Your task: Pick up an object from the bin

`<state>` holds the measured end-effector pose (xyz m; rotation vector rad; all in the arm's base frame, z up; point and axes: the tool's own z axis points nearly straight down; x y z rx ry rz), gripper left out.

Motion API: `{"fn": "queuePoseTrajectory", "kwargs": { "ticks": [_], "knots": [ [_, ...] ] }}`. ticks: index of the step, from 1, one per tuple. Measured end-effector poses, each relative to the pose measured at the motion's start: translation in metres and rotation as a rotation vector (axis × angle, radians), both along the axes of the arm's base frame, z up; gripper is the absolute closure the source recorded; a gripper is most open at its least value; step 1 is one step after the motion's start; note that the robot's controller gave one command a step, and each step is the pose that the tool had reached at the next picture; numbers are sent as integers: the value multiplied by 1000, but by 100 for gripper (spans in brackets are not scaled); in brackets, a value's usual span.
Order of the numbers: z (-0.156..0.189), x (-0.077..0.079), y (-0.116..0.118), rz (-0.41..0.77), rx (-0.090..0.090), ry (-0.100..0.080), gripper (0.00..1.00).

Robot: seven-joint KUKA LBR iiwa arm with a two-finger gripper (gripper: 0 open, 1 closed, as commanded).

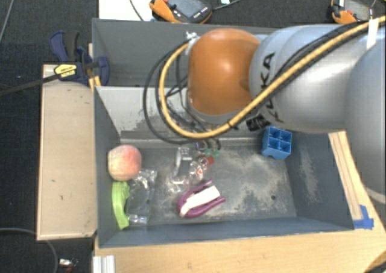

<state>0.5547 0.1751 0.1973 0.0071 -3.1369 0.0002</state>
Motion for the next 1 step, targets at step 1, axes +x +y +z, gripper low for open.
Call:
{"fn": "queuePoseTrajectory", "kwargs": {
  "ticks": [1],
  "knots": [
    [5, 2, -1, -8, 2, -7, 0]
  ]
}}
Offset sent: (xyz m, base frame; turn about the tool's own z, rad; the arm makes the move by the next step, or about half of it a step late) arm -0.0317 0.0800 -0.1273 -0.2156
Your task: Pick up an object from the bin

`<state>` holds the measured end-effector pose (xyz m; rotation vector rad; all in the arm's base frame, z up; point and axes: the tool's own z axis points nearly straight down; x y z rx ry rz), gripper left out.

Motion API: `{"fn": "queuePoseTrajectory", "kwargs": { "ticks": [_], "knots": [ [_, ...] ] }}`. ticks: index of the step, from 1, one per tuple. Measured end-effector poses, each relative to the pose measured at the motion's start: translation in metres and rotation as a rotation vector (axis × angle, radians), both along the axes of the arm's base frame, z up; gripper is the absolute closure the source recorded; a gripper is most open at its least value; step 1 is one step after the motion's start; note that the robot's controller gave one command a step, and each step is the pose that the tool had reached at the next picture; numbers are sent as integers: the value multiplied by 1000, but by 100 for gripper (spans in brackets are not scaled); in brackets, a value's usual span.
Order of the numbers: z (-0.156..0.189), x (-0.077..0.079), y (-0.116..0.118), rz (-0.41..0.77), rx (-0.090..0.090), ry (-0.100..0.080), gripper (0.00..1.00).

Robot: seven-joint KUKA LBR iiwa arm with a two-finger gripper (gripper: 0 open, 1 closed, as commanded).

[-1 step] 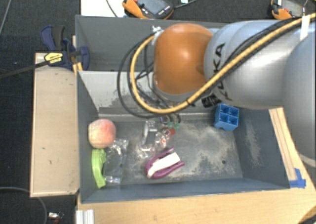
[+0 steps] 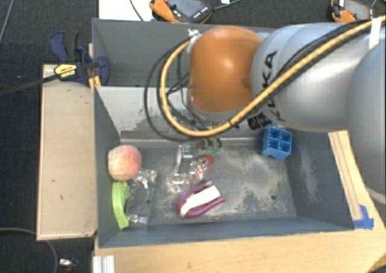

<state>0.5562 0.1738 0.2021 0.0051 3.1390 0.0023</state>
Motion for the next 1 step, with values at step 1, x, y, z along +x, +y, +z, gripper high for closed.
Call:
{"fn": "queuePoseTrajectory", "kwargs": {
  "ticks": [1],
  "knots": [
    [-111, -21, 60, 178, -18, -10, 0]
  ]
}}
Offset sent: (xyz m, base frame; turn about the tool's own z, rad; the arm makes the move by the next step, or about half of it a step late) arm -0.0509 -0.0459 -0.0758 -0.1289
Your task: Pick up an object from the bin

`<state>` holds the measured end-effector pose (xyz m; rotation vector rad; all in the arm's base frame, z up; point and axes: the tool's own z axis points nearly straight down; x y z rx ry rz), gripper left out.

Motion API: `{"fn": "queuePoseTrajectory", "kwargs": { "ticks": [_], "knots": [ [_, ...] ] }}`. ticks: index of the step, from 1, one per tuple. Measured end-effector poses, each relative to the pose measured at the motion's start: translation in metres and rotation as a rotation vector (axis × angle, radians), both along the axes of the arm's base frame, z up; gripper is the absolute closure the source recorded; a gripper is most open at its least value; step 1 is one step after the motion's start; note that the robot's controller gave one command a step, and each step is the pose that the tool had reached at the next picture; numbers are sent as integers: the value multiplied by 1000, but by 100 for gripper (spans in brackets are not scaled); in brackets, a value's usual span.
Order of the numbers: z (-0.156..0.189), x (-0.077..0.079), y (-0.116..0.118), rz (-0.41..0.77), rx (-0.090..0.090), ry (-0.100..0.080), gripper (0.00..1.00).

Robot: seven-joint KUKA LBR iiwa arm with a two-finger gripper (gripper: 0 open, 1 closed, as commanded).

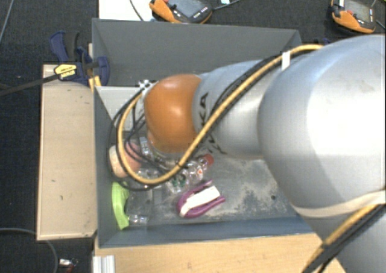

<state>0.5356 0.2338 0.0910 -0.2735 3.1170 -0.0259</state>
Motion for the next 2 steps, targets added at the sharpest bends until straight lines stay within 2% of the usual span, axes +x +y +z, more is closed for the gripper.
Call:
{"fn": "queuePoseTrajectory", "kwargs": {
  "ticks": [1, 2],
  "knots": [
    [19, 0, -4, 10, 16, 7, 0],
    [11, 35, 14, -227, 6, -10, 0]
  ]
}}
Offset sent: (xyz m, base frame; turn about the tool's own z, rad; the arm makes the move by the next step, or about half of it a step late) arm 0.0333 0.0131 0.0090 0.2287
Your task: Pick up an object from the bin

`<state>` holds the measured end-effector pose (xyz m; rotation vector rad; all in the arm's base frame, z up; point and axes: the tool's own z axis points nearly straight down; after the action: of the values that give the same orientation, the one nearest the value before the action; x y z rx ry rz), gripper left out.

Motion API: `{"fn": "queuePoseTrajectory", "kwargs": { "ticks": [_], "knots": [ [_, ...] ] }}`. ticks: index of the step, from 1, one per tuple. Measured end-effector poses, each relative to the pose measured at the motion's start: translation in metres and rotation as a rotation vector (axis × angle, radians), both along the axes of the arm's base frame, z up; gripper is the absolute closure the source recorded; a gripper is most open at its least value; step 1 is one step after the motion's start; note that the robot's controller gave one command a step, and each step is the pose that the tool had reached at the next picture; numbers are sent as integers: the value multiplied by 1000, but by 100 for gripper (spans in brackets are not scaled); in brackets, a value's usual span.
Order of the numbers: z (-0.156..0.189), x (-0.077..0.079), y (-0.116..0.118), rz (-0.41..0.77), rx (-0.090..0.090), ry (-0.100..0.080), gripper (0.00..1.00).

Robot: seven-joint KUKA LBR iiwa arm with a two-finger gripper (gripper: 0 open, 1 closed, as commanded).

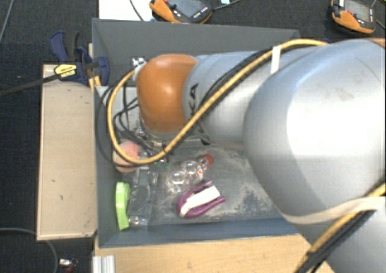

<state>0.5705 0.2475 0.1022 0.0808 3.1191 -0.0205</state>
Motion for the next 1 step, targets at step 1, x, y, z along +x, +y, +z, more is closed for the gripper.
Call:
{"fn": "queuePoseTrajectory", "kwargs": {
  "ticks": [1],
  "knots": [
    [-23, -10, -1, -90, 18, -8, 0]
  ]
}}
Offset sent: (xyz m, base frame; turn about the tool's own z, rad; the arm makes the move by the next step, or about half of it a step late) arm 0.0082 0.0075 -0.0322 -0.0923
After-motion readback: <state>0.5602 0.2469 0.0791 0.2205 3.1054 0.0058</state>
